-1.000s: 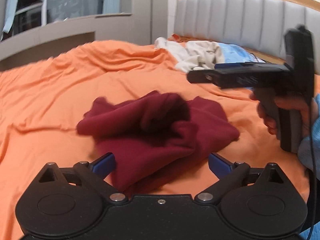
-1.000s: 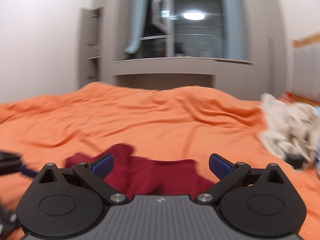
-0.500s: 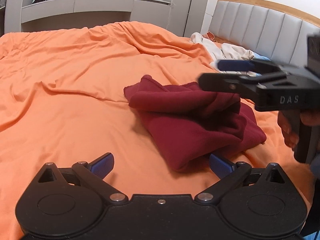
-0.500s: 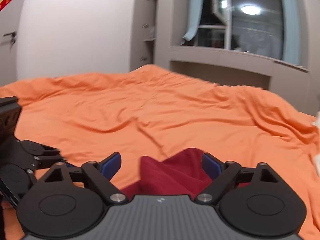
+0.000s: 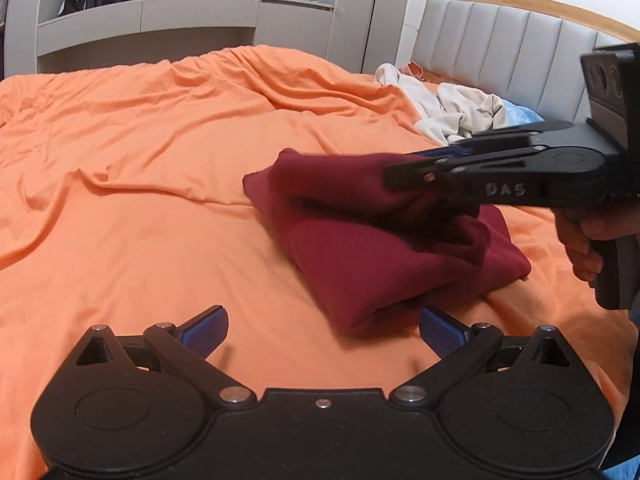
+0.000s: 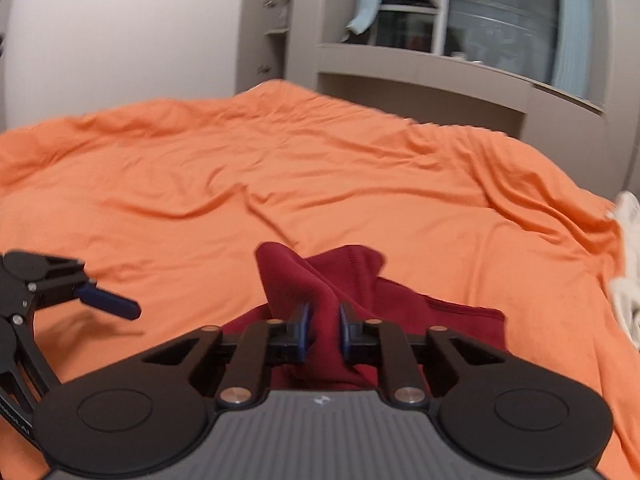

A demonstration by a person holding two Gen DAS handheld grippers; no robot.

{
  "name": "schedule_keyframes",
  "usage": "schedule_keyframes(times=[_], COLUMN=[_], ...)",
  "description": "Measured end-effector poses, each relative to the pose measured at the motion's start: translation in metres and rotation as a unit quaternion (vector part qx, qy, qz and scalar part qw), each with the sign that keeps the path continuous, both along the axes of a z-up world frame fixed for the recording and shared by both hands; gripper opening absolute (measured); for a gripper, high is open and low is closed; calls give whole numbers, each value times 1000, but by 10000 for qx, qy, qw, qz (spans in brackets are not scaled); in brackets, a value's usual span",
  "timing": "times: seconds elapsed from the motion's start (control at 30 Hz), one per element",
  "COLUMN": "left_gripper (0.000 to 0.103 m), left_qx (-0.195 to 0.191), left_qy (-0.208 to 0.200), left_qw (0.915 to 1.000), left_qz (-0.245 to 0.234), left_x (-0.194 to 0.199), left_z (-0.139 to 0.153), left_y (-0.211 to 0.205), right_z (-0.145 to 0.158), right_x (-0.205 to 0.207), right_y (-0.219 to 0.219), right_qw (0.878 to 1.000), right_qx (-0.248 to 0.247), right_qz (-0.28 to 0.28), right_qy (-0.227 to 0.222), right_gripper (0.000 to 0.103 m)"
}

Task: Fold small clothes

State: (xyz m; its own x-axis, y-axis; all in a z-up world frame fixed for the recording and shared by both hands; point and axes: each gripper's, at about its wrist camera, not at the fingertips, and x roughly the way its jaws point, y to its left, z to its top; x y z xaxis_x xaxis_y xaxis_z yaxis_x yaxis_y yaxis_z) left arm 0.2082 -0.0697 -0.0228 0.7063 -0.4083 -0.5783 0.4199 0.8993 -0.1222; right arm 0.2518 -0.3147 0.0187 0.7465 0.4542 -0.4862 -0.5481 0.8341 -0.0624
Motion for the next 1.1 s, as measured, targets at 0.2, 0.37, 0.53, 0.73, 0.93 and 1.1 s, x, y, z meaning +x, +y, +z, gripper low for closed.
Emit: schedule_keyframes(times=[0.2, 0.37, 0.53, 0.73, 0.93, 1.1], left_gripper=[101, 100, 98, 95, 94, 94], left_qx=[66, 229, 378, 280, 40, 325], left_qy=[-395, -620, -656, -661, -836, -1046], left_qw=[9990, 9968, 9958, 9959, 9930, 9862], left_qz=[-221, -449, -521, -544, -831, -1240], left_x=[-6, -8, -6, 0, -1, 0], left_z=[4, 4, 0, 0, 4, 8], left_y=[-11, -27, -37, -42, -53, -83], right_z=[0, -23, -48, -58, -55, -60], right_x=[-3, 5, 15, 16, 30, 32], right_y=[-71, -130, -157, -162, -148, -144], right_qw=[9870, 9574, 9338, 9277, 9302, 9283], right_qx=[1193, 2155, 2487, 2651, 2751, 2834], right_qz=[-1046, -1694, -2128, -2161, -2002, -1977], right_qy=[254, 911, 1447, 1499, 1376, 1376], right_gripper=[15, 15, 22, 40, 40, 41])
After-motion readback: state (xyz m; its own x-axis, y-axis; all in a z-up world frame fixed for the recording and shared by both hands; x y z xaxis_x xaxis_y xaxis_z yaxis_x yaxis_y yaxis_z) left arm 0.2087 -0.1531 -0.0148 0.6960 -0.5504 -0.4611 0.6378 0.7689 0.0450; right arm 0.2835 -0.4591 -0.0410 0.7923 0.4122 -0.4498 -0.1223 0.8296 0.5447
